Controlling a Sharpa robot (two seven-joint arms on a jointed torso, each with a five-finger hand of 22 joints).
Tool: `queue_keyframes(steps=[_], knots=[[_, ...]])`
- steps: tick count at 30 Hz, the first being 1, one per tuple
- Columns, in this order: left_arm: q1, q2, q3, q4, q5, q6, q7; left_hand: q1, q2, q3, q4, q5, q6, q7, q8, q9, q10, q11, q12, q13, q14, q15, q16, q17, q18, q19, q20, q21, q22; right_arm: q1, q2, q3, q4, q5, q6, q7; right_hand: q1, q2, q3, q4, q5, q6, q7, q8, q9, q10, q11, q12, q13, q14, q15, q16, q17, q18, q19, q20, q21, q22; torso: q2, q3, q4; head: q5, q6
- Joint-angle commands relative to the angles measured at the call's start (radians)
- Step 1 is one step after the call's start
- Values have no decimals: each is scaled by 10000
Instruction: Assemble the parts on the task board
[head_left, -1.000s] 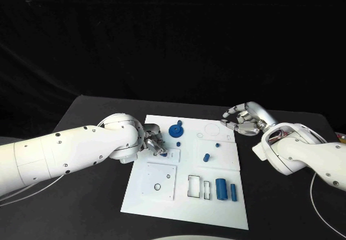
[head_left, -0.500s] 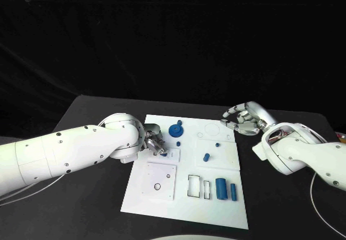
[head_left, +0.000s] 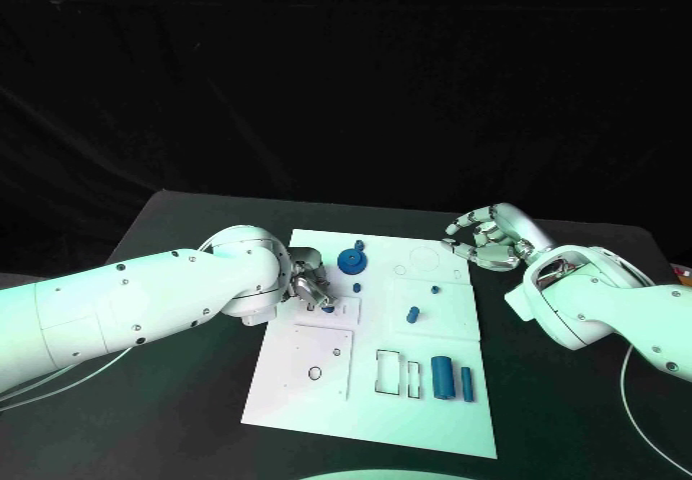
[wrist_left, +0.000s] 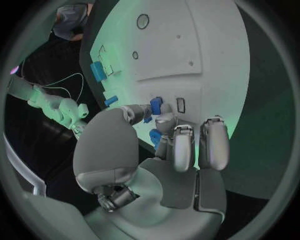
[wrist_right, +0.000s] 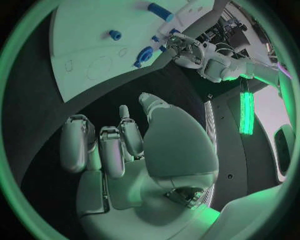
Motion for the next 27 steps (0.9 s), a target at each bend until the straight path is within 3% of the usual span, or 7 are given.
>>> queue_keyframes(steps=[1,19,27], knots=[[-11,57,-14,-31,153,229,-84,-179,-5,1494,-1494,-42,299,-249,33,62,73,-19,74,-1,893,-79,40,2106,-107,54,-9,46,9,-8,-8,0,7,-109,-32,105,-38,14,-24,70,61,-49,-11,65,14,-91,13,-87,193,712,-84,-38,1201,161,-120,-1,-89,381,0,-6,-4,-7,-10],[-11,127,-28,-121,239,291,-152,-596,-28,967,-1043,-56,428,-334,80,99,76,-83,126,7,895,-128,39,2109,-116,81,-57,46,52,-15,-27,0,3,-60,-105,130,-65,-12,-85,94,-114,-94,-17,98,36,-198,8,-239,40,685,-92,-87,1095,185,-176,-7,-213,299,-4,-10,2,-35,-45],[-11,134,-30,-138,242,369,-168,-795,8,139,-672,-52,521,-375,70,93,82,-114,196,32,896,-158,37,2111,-120,93,-85,39,72,-16,-33,0,7,-54,-121,139,-145,-13,-153,123,-238,-123,-21,123,51,-251,5,-319,-44,646,-96,-149,932,222,-262,-11,-386,171,-4,-8,5,-41,-50]])
